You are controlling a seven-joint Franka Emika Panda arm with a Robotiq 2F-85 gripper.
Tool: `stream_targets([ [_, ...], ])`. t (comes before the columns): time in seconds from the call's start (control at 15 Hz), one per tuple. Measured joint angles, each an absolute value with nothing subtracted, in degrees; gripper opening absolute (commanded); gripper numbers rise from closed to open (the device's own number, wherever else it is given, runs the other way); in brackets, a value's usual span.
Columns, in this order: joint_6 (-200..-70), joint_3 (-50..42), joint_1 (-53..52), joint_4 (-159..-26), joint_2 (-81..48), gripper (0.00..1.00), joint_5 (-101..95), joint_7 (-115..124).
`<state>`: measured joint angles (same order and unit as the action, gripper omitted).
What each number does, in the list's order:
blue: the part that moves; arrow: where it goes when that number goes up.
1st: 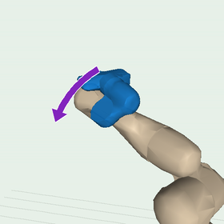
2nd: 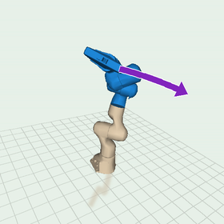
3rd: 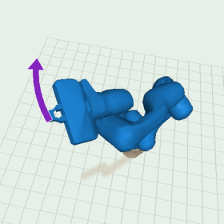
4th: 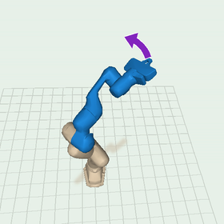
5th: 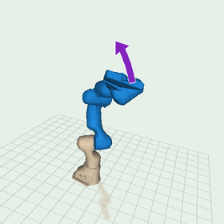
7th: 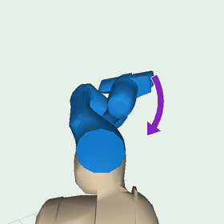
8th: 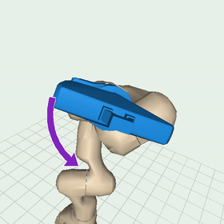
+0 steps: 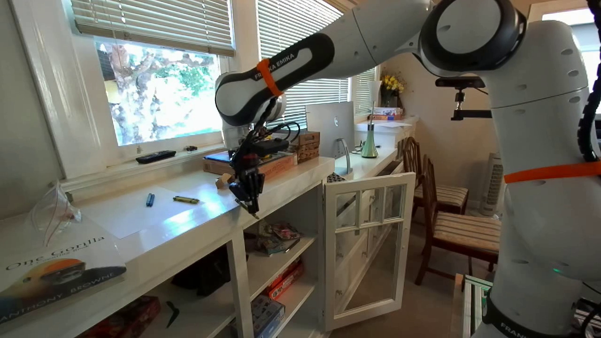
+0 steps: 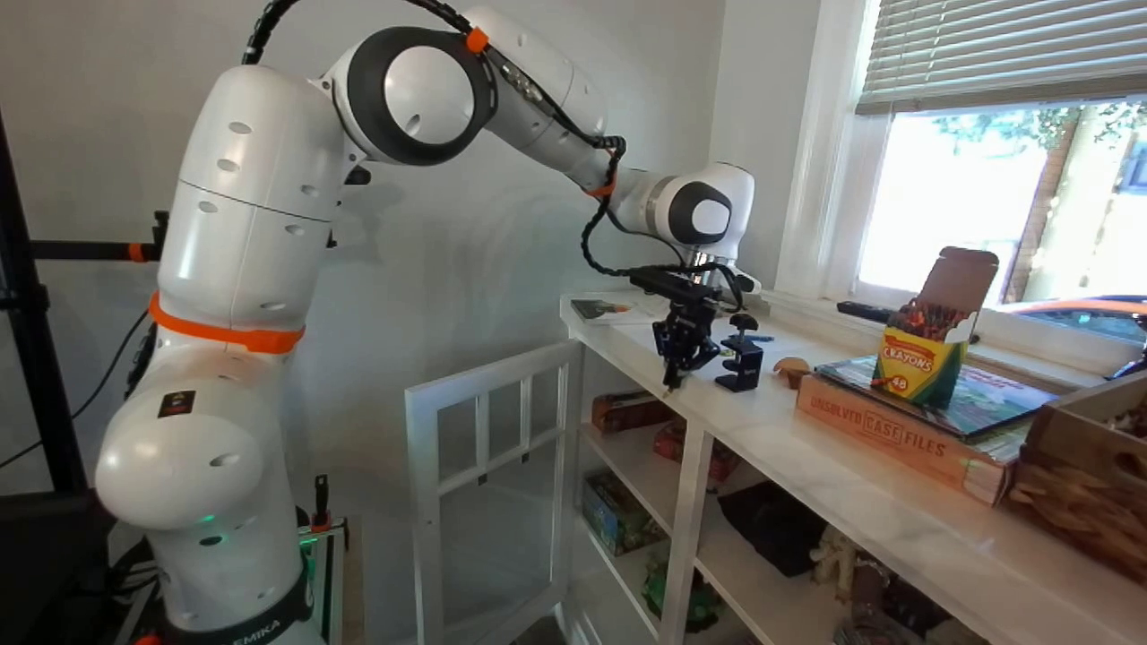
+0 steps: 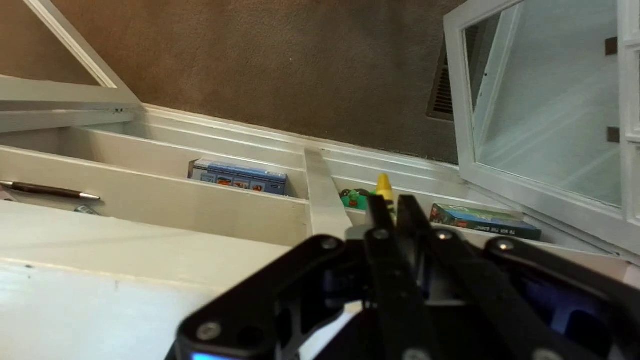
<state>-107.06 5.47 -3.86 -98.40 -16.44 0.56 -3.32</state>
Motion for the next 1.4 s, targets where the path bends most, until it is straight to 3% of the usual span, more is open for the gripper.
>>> stream_targets([
  [1.4, -107.1, 4.9, -4.7, -92.3, -18.3, 0.03, 0.6, -3.0],
])
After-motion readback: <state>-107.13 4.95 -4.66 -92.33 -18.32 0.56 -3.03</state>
